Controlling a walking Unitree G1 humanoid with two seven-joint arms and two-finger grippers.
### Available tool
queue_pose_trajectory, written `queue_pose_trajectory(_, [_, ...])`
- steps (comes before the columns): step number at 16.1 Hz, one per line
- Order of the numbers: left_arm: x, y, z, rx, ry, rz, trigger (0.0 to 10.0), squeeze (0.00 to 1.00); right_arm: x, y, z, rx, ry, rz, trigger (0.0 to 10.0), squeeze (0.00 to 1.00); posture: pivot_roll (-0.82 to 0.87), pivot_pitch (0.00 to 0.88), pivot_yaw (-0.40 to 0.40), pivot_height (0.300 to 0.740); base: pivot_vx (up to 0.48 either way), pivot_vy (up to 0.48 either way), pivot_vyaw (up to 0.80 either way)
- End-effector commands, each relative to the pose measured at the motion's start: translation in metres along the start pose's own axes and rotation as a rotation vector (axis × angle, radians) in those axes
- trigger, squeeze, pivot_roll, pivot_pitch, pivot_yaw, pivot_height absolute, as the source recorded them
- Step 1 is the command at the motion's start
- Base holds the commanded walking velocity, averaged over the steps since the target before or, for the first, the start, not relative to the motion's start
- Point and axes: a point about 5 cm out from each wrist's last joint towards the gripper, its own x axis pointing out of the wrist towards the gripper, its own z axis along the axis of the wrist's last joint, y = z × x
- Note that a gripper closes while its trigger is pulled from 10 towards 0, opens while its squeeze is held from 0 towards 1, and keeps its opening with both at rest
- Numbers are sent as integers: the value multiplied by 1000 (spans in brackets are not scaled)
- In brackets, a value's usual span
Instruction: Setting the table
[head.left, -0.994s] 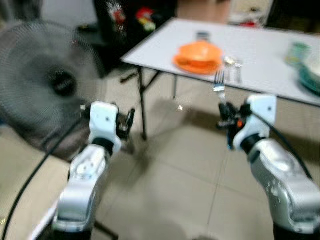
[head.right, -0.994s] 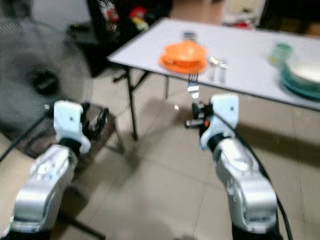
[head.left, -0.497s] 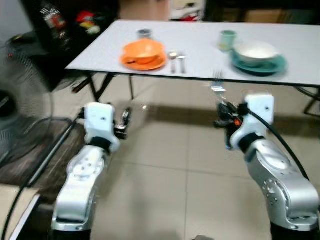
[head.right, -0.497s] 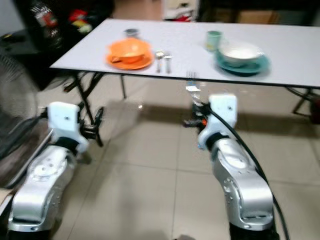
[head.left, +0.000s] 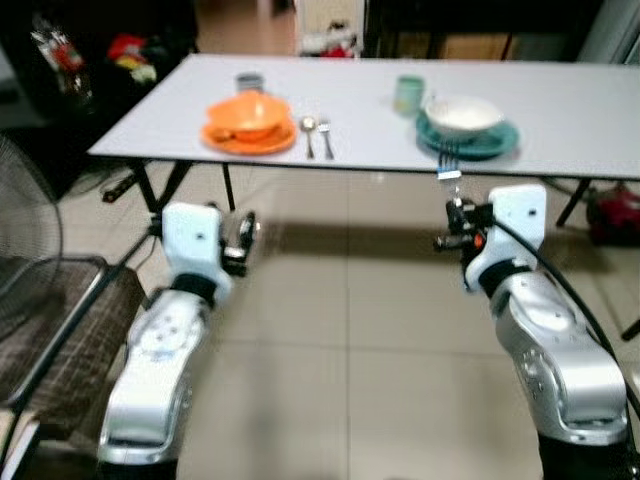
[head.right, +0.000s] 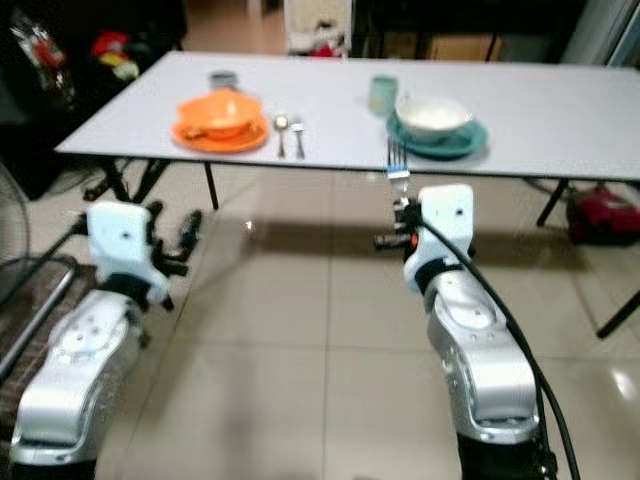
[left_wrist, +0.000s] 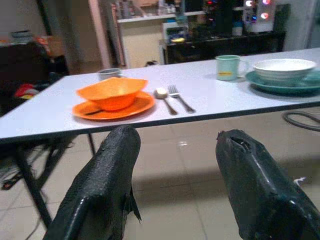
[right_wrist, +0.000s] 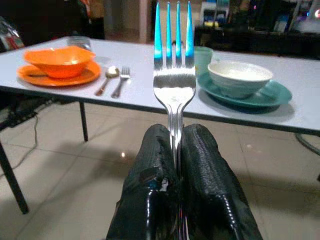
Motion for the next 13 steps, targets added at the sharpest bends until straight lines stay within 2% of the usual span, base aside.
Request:
queue_pose_trajectory(1, [-2,5,2,16,-3,3,10000,0,1,8,3,14,-16,38,10000,0,41,0,41,740,300,0,0])
queue_pose_trajectory(4, [-2,-3,-2,7,5,-50,10000,0,-6,6,0,16,-20,27,10000,0,3,0,63,740,300,0,-800])
queue_pose_trajectory(6, [2,-9,-5,-7,11,-74,10000,0,-11,-1,1,-9,-26,4,10000,0,-22,0,76,740,296,0,-800])
queue_pose_trajectory(8, [6,-13,-3,-7,2,-86,10000,0,-9,-6,5,-6,-37,-7,10000,0,-7,0,65,740,298,0,-800])
queue_pose_trajectory(13, [-2,-2,-3,-14,0,-9,10000,0,5,-2,3,-3,-27,28,10000,0,50,0,15,740,300,0,0])
